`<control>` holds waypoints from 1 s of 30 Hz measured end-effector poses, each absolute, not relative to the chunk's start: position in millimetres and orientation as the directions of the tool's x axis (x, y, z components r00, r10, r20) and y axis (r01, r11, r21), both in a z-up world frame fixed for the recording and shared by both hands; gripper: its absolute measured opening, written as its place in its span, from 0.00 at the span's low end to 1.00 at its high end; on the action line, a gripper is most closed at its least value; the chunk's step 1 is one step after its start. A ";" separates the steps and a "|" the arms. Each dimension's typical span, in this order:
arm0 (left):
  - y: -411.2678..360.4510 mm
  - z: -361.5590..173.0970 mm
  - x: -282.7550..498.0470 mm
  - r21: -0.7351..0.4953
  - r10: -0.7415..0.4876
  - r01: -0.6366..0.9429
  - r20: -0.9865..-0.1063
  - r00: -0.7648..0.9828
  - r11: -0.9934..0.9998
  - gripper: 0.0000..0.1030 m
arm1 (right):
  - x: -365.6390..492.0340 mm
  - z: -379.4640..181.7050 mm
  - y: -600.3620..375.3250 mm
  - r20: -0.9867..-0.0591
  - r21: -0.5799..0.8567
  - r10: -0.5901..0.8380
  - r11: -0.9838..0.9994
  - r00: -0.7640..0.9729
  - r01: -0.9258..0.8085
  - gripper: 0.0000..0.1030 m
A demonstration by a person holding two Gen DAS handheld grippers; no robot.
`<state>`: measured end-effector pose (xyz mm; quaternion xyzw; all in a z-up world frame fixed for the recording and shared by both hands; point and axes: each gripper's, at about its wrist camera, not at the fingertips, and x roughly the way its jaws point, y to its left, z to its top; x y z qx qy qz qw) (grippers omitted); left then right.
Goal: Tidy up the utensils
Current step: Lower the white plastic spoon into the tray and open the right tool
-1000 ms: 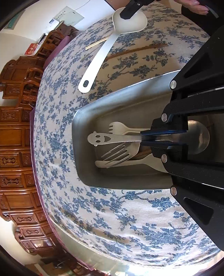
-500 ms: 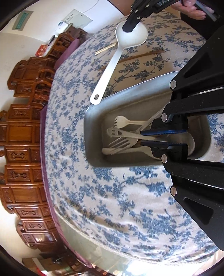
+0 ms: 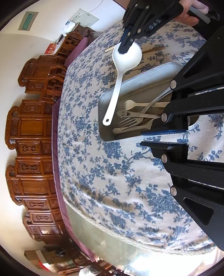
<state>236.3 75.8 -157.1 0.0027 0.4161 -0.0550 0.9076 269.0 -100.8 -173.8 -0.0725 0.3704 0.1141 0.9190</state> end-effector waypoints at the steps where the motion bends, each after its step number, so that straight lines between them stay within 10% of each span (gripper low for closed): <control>1: 77.2 -154.5 235.1 -0.042 -0.100 0.104 -0.750 0.654 0.994 0.05 | 272.0 -173.6 -95.1 -0.699 -0.063 0.146 0.963 0.700 -0.263 0.05; 11: 89.2 -146.8 234.5 -0.069 -0.111 0.090 -0.735 0.669 0.994 0.05 | 284.1 -182.8 -57.4 -0.710 -0.150 0.072 0.956 0.701 -0.251 0.06; 30: 94.3 -146.4 234.2 -0.080 -0.115 0.083 -0.734 0.670 0.993 0.06 | 250.1 -212.9 -46.6 -0.777 0.130 0.343 0.908 0.527 -0.399 0.21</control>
